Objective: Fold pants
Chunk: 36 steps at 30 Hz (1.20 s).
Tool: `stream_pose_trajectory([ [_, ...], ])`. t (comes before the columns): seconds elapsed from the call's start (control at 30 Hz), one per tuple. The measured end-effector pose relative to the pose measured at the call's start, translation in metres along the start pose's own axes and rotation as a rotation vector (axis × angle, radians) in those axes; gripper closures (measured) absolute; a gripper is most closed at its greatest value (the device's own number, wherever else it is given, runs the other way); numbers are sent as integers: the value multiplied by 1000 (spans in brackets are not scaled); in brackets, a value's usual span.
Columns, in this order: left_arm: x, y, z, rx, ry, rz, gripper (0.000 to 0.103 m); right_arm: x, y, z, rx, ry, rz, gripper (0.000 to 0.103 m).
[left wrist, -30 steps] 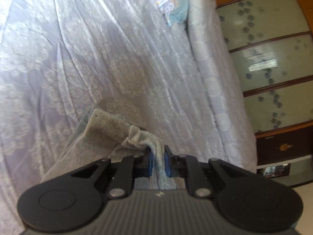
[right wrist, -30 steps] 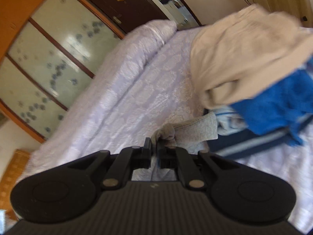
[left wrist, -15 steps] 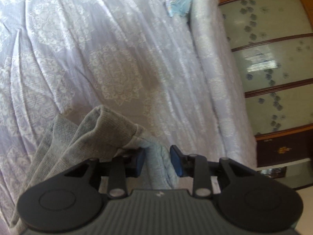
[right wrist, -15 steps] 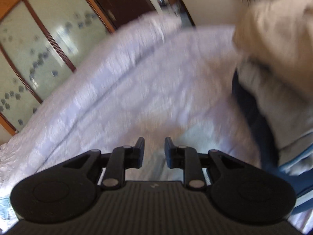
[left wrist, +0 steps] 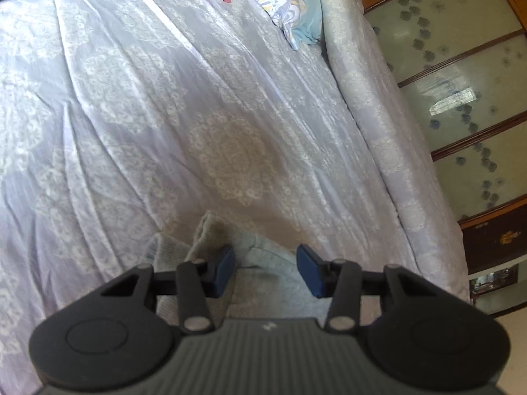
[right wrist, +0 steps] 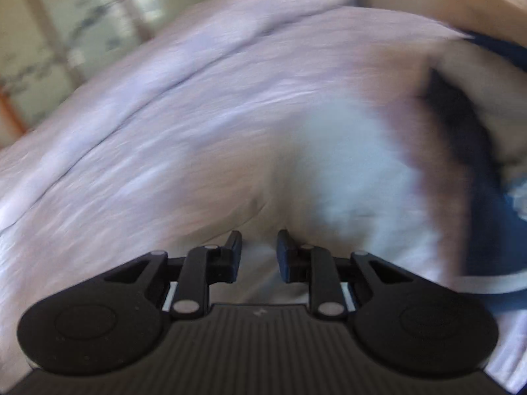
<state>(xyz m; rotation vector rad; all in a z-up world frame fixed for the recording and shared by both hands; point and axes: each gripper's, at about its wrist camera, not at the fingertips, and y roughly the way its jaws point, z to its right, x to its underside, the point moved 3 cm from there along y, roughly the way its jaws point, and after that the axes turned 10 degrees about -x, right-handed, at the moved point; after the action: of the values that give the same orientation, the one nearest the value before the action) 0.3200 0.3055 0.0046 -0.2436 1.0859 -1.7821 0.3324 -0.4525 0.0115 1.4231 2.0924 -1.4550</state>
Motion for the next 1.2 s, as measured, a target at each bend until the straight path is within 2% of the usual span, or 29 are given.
stream_pose_trajectory([
  [0.07,-4,-22,-3,23,8,34,60,-3,-17,11,-64,110,37,82],
  [0.13,-3,-55,-10,71,17,71,57,-3,-43,7,-94,70,68,73],
  [0.2,8,-84,-18,82,40,86,55,-1,-68,10,-130,48,87,65],
  [0.27,27,-104,-27,73,69,73,47,5,-89,22,-170,85,87,62],
  [0.33,56,-113,-37,75,83,20,43,13,-103,35,-191,132,75,59],
  [0.43,96,-110,-52,106,69,-61,41,27,-107,51,-185,188,57,56],
  [0.5,118,-102,-62,140,23,-102,34,32,-102,55,-176,215,36,56],
  [0.57,131,-92,-66,153,7,-119,20,32,-94,59,-176,247,26,56],
  [0.63,135,-76,-68,122,-25,-134,19,28,-84,60,-166,267,25,56],
  [0.7,134,-61,-67,124,-59,-147,19,22,-74,61,-144,275,34,56],
  [0.8,124,-50,-61,136,-94,-102,19,13,-59,68,-133,313,63,56],
  [0.83,119,-46,-60,124,-100,-81,20,9,-55,71,-134,331,77,56],
  [0.9,111,-36,-61,108,-122,-49,34,4,-46,80,-130,392,90,55],
  [0.97,103,-26,-65,93,-156,-51,69,0,-39,85,-135,456,117,49],
  [1.03,95,-19,-72,103,-195,-71,80,-3,-36,83,-140,497,140,34],
  [1.1,88,-17,-74,104,-196,-73,84,-5,-34,75,-111,492,150,29],
  [1.17,84,-22,-75,110,-206,-72,85,-5,-31,65,-36,414,137,40],
  [1.2,81,-27,-75,119,-208,-69,85,-4,-31,59,27,359,120,65],
])
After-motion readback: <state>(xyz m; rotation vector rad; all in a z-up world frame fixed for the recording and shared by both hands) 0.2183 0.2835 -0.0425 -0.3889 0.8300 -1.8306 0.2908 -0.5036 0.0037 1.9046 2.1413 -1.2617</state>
